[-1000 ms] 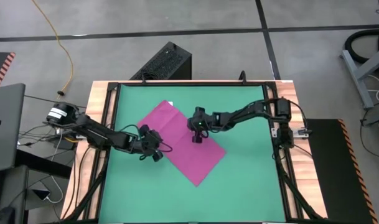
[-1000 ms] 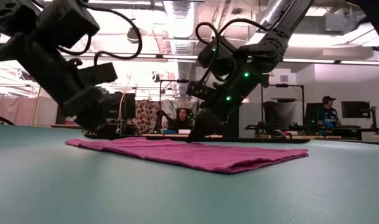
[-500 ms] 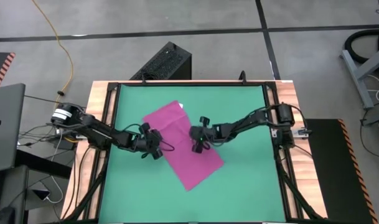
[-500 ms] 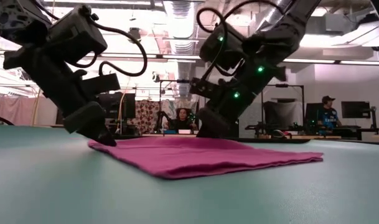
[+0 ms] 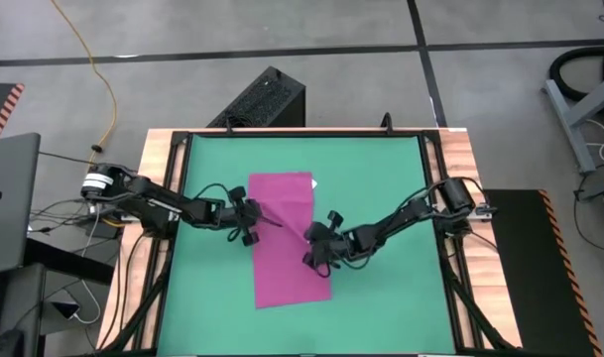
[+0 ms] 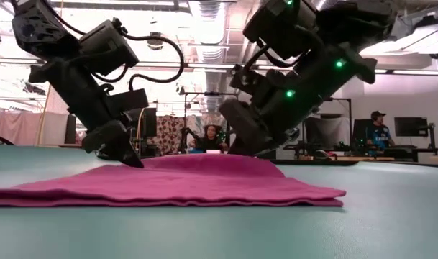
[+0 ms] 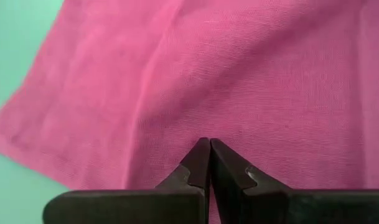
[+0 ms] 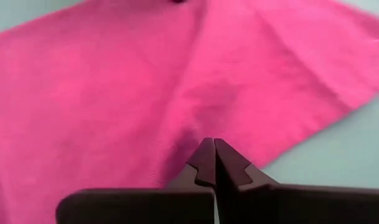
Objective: Roll towel into tight, uniform cylinder
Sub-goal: Roll the pink towel
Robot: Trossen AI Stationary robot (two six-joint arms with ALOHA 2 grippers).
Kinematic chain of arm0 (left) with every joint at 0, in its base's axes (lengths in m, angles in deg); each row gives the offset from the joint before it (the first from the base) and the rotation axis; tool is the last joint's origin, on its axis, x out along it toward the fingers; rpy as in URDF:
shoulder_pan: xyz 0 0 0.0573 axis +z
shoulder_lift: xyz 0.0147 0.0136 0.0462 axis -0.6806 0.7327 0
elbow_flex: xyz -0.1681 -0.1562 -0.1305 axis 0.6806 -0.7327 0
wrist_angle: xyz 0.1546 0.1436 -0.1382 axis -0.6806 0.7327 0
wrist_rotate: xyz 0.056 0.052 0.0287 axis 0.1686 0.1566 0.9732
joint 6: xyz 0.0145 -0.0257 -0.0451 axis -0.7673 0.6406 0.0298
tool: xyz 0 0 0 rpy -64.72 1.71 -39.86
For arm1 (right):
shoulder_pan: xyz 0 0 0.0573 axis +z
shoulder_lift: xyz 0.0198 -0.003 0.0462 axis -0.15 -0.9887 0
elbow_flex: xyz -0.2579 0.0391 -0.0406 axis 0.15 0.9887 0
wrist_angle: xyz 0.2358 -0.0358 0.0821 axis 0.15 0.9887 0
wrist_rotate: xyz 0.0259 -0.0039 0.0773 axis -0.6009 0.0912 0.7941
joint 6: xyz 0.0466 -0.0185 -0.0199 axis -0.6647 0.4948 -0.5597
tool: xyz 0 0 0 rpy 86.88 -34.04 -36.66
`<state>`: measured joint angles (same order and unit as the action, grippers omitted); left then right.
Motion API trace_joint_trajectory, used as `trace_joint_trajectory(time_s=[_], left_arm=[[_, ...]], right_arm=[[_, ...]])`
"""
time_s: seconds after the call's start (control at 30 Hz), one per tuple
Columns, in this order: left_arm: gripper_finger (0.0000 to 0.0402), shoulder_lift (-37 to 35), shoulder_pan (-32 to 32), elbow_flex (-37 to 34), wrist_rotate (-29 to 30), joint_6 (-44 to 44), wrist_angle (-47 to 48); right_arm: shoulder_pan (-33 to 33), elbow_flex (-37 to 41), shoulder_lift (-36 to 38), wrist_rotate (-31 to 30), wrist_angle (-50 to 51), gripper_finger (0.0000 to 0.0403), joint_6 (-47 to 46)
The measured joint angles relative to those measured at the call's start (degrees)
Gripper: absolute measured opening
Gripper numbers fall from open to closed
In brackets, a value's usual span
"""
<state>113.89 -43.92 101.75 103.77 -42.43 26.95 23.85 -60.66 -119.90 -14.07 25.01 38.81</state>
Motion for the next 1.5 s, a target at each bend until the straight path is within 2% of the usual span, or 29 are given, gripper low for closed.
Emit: trace_joint_trajectory(time_s=[0.13, 0.2, 0.27, 0.37, 0.5, 0.6, 0.8, 0.9, 1.1, 1.33, 1.4, 1.5], left_arm=[[0.0000, -3.18, -0.45, -0.08, -7.60, 3.34, 0.07], [0.0000, -5.31, -1.70, -0.15, -11.69, 5.27, 0.29], [0.0000, -7.80, -3.68, -0.15, -13.00, 7.81, -0.93], [0.0000, -10.54, -7.89, -0.11, -9.86, 8.58, -1.73], [0.0000, -13.25, -11.70, -0.11, -1.58, 8.60, -1.73], [0.0000, -13.78, -13.16, -0.09, -1.71, 8.67, -2.02], [0.0013, -10.94, -15.76, -0.09, 0.57, 10.14, -1.20], [0.0030, -8.73, -15.86, -0.07, -0.27, 11.71, -0.46], [0.0052, -2.54, -16.78, -0.04, -6.56, 13.16, -2.40], [0.0052, -1.55, -17.02, 0.02, -2.72, 15.59, -1.90], [0.0052, -2.55, -17.00, -0.04, -4.98, 14.96, -1.47], [0.0052, -4.44, -17.04, -0.04, -11.52, 13.03, 0.27]], right_arm=[[-0.40, 0.01, 0.00, -6.88, 1.84, 0.0013, 3.88], [-1.57, 0.00, 0.04, -8.07, 1.07, 0.0014, 6.33], [-2.76, 0.00, 0.13, -8.09, -0.91, 0.0014, 9.30], [-4.38, -0.06, 0.42, -6.22, -5.14, 0.0014, 14.51], [-7.53, -0.09, 0.42, 2.76, -9.28, 0.0014, 20.05], [-9.66, -0.09, 0.42, 8.63, -9.22, 0.0014, 21.84], [-9.07, -0.07, 1.28, 12.46, -10.33, 0.0014, 30.15], [-9.05, -0.08, 2.13, 13.14, -8.91, 0.0014, 30.08], [-11.25, -0.07, 2.05, 12.94, -6.26, 0.0014, 29.38], [-13.93, -0.07, 2.05, 12.98, -3.95, 0.0014, 27.35], [-14.30, -0.07, 2.05, 13.11, -2.07, 0.0014, 25.67], [-14.28, -0.07, 2.05, 13.11, 0.00, 0.0014, 23.93]])
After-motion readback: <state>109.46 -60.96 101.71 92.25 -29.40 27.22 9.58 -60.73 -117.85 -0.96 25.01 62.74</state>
